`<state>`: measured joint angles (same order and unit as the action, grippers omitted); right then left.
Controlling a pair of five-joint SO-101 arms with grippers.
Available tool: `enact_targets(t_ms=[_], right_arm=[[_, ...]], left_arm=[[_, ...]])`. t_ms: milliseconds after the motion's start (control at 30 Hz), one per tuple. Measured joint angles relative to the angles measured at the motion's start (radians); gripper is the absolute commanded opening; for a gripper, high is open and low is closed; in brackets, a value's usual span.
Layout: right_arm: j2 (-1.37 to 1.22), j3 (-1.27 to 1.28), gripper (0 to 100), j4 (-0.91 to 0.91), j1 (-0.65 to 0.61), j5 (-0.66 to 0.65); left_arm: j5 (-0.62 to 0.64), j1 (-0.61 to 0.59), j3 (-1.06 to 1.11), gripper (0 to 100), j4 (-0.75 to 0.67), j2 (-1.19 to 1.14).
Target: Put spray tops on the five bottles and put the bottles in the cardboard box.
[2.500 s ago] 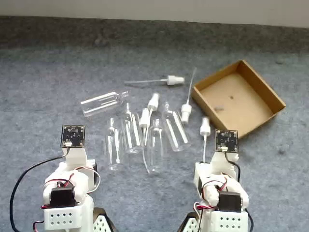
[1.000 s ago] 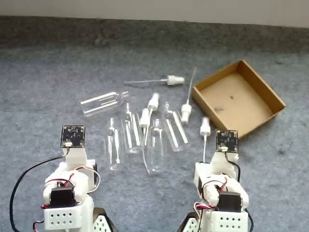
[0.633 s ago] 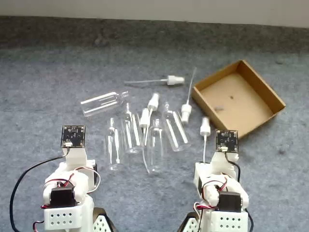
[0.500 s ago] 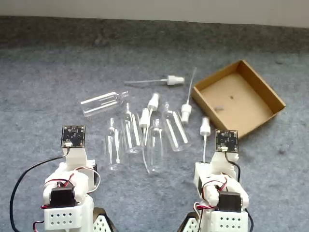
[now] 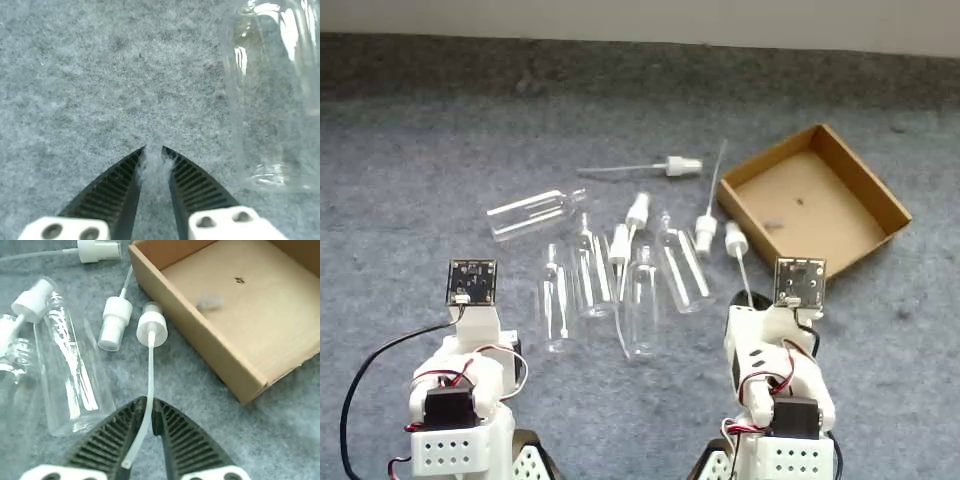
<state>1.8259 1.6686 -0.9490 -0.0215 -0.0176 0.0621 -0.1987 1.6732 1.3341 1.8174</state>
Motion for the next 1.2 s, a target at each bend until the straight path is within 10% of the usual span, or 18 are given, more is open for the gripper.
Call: enact_targets(t_ms=[633,1200], right_arm=[[-0.041,-0.341,0.7,-0.193,0.002,-0.388],[-1.132,-0.953,0.7,-0.152,0.0,-0.292]], left_arm=[[0.0,0.0,0.0,1,0.0,0.0],[0.0,0.0,0.0,1,0.0,0.0]])
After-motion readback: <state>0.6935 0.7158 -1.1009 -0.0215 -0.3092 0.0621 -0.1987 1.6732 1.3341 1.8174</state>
